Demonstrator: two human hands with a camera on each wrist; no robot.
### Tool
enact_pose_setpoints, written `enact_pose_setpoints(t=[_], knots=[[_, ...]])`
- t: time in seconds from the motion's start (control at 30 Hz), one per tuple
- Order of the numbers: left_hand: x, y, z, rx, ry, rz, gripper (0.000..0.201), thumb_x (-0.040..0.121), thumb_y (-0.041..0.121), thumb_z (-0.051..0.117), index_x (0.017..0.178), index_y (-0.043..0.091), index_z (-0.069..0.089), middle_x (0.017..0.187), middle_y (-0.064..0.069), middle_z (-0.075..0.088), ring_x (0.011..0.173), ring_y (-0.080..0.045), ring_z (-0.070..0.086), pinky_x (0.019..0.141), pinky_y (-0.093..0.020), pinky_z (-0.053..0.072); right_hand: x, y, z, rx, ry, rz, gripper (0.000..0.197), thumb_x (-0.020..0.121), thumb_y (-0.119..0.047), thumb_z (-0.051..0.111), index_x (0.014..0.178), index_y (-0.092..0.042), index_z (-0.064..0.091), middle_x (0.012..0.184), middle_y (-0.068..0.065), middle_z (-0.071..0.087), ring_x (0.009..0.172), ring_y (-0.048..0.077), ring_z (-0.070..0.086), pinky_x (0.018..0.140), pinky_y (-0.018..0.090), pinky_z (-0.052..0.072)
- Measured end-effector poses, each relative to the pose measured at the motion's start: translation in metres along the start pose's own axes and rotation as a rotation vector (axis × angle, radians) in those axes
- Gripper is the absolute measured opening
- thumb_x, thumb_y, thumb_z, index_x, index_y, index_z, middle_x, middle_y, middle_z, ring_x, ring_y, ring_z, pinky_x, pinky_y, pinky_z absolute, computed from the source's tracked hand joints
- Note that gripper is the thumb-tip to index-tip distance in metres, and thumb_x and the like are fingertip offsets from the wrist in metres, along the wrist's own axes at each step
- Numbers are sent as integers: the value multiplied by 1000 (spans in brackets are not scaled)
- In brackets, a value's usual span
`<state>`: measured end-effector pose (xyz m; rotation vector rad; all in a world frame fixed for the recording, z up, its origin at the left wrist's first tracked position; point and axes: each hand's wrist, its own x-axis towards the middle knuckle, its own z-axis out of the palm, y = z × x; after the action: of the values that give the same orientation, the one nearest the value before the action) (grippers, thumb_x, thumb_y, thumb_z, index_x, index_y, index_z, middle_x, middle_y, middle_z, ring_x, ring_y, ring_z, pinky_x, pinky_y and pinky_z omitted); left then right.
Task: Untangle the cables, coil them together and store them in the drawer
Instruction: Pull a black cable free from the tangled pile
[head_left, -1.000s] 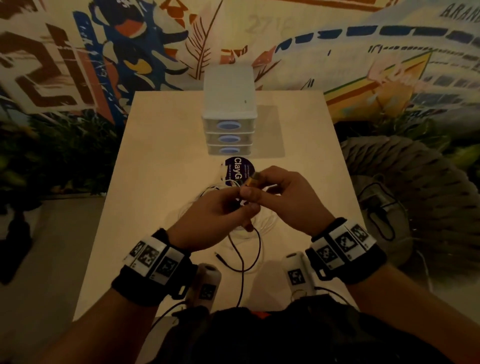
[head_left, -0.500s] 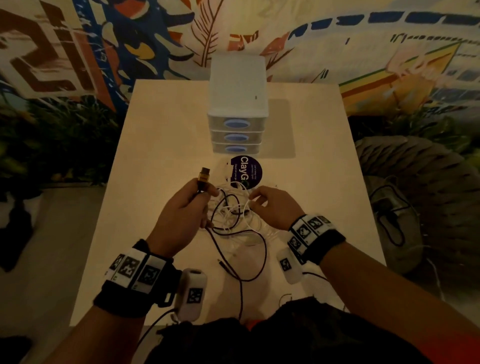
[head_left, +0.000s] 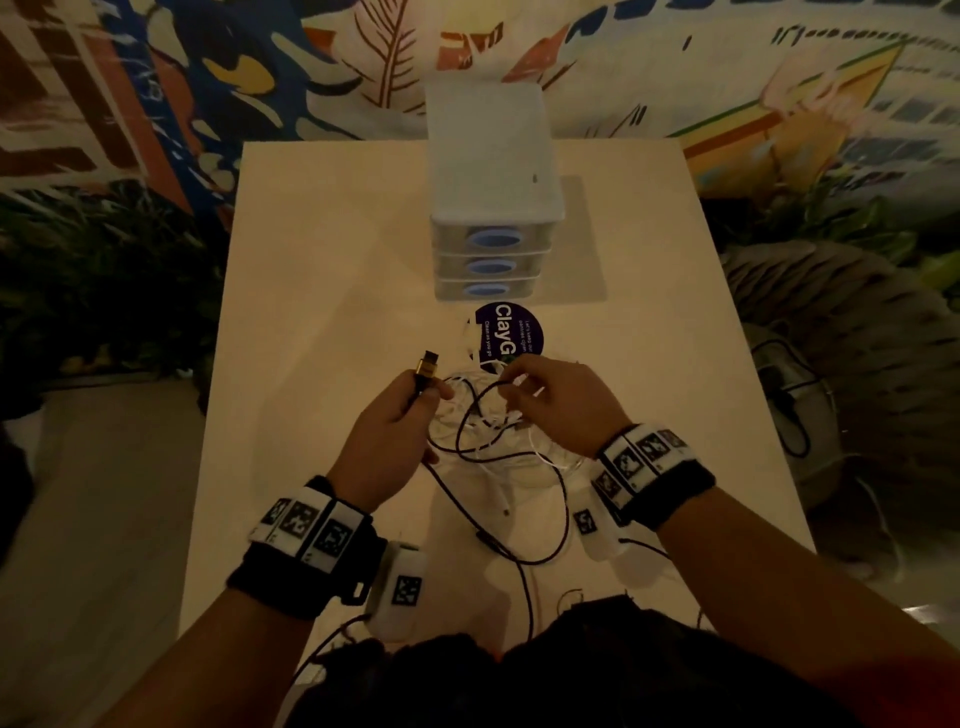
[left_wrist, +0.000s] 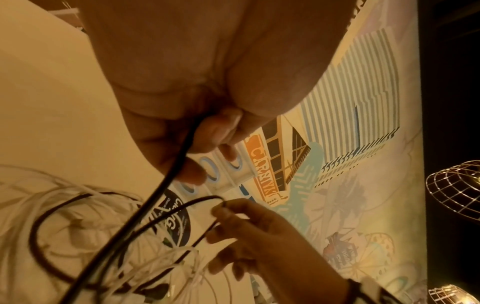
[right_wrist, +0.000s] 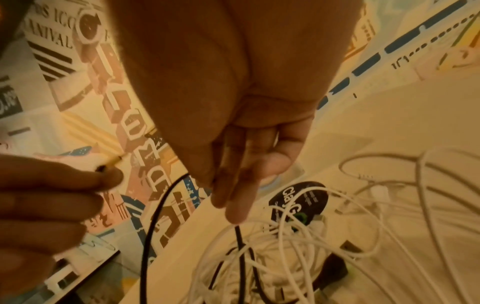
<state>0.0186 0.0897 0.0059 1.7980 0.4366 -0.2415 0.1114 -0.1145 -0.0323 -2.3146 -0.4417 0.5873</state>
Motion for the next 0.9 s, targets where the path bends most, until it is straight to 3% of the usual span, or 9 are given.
enact_pose_setpoints(t=[0.1, 0.2, 0.3, 0.4, 0.5, 0.6, 0.67, 0.83, 0.9], knots=[[6, -2, 4, 56, -9, -5, 18, 104, 34, 51, 112, 20, 59, 92, -13, 65, 64, -28, 62, 49, -18, 48, -25, -7, -11, 150, 59, -21, 7, 97, -34, 64, 104, -34, 66, 86, -13, 76, 75, 2, 72, 83, 37, 59], [12, -6, 12, 81, -51, 16, 14, 104, 31, 51, 112, 23, 59, 102, -10, 68, 59, -18, 59, 52, -18, 50, -47, -8, -17, 300, 62, -74, 12, 94, -24, 71, 105, -29, 68, 95, -8, 76, 90, 10, 73, 88, 35, 58], [18, -13, 19, 108, -75, -4, 20, 108, 26, 42, 111, 21, 62, 95, 1, 63, 56, -13, 53, 59, -29, 57, -64, 2, -20, 258, 10, -150, 15, 92, -21, 74, 105, -26, 69, 98, -11, 75, 94, 10, 72, 88, 26, 55], [20, -23, 21, 62, -85, -70, 26, 109, 24, 38, 107, 17, 62, 74, -4, 54, 60, -15, 50, 69, -40, 57, -78, 29, -18, 50, -84, -113, 17, 90, -24, 70, 104, -34, 68, 97, -20, 72, 93, 0, 68, 83, 20, 51], [18, -31, 22, 58, -57, -105, 26, 109, 23, 38, 103, 16, 62, 76, -7, 57, 63, -17, 53, 66, -37, 56, -88, 60, -10, -141, -217, -3, 25, 88, -22, 59, 102, -41, 68, 103, -20, 72, 92, -2, 65, 81, 23, 48], [17, -36, 23, 51, -20, -131, 26, 109, 26, 38, 107, 16, 62, 78, -5, 59, 66, -17, 56, 68, -38, 57, -87, 70, -12, -236, -300, 59, 24, 93, -30, 53, 100, -45, 69, 103, -16, 72, 87, 0, 64, 82, 30, 53], [16, -41, 25, 63, -31, -151, 25, 109, 26, 39, 110, 17, 63, 79, -4, 60, 70, -17, 58, 70, -39, 58, -79, 62, -20, -228, -244, 33, 20, 93, -32, 54, 100, -43, 69, 99, -18, 71, 84, 1, 64, 81, 32, 55], [10, -46, 32, 88, -67, -152, 26, 109, 24, 38, 120, 21, 62, 91, -2, 67, 78, -17, 65, 65, -35, 60, -22, 33, -31, -155, 155, -154, 15, 97, -19, 54, 104, -27, 66, 96, -6, 66, 82, 15, 60, 75, 33, 49], [7, -44, 33, 117, -81, -113, 28, 109, 26, 39, 123, 22, 62, 95, 4, 67, 81, -14, 67, 63, -33, 61, 7, 27, -26, -184, 116, -153, 19, 99, -18, 50, 109, -22, 66, 105, 1, 69, 92, 21, 62, 82, 36, 50]])
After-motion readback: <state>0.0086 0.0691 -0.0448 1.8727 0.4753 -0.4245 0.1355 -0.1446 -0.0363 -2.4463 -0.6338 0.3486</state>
